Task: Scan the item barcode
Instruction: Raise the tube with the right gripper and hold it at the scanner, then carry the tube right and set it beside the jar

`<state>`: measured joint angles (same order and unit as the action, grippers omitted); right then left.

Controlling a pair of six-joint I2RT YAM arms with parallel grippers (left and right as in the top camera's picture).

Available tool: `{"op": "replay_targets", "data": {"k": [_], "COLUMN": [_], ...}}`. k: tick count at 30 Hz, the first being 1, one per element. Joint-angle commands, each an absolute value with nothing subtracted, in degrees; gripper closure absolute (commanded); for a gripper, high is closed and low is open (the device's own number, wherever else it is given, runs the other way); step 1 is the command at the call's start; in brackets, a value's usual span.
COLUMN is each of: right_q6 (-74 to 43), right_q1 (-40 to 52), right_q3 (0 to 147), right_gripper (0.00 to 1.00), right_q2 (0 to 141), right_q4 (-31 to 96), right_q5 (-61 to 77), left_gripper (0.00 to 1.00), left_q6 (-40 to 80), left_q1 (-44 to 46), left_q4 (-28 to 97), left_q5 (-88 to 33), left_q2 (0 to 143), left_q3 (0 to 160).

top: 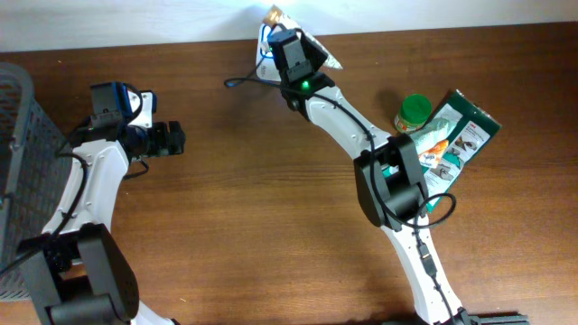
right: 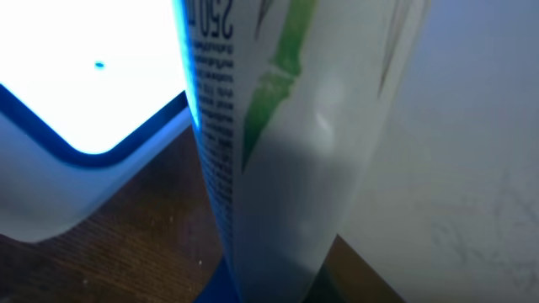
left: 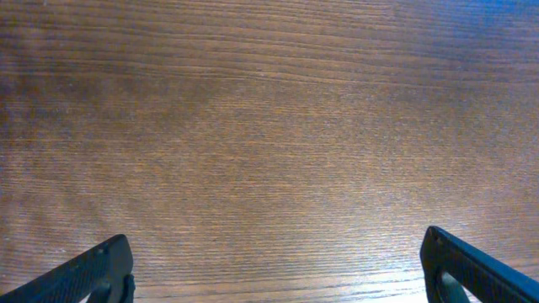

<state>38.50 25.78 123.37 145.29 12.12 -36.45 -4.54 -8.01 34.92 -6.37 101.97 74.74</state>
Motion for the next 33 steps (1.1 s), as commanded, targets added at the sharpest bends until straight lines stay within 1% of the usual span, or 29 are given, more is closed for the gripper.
{"op": "replay_targets", "data": {"k": [1, 12, 16, 19, 26, 29, 30, 33], "right_q6": [40.5, 40.5, 38.2, 31.6, 10.7, 1.1, -3.7, -10.4], "right_q1": [26.0, 27.8, 27.9, 27.7, 27.6, 27.3, 26.7, 23.8], "right_q3": [124.8, 124.8, 124.8, 124.8, 124.8, 124.8, 124.8, 124.8], "right_gripper": [0.96, 0.96, 0.96, 0.96, 0.96, 0.96, 0.96, 0.96], "right_q2": [144.3, 144.0, 141.5, 137.4, 124.8, 118.8, 116.4, 113.4], "right_q4": [10.4, 10.3, 13.8, 21.3, 40.3, 51.9, 57.6, 70.5], "right_q5": [-40.8, -40.8, -40.6, -36.4, -22.2, -15.1, -12.9, -5.1], "left_gripper": [0.01, 0.01, 0.01, 0.01, 0.01, 0.01, 0.01, 0.01], "left_q6": [-4.8, -4.8, -4.8, -4.8, -4.8, -4.8, -4.8, -4.8], "left_q1": [-8.0, -8.0, -8.0, -8.0, -8.0, -8.0, -8.0, -8.0], "left_q4": [34.8, 34.8, 34.8, 34.8, 34.8, 34.8, 34.8, 34.8], "left_q5": [-6.2, -6.2, -6.2, -6.2, -6.2, -6.2, -6.2, -6.2], "left_q2": [101.8, 101.8, 101.8, 101.8, 101.8, 101.8, 101.8, 101.8], "left_q3": [75.1, 75.1, 75.1, 75.1, 75.1, 75.1, 75.1, 75.1]}}
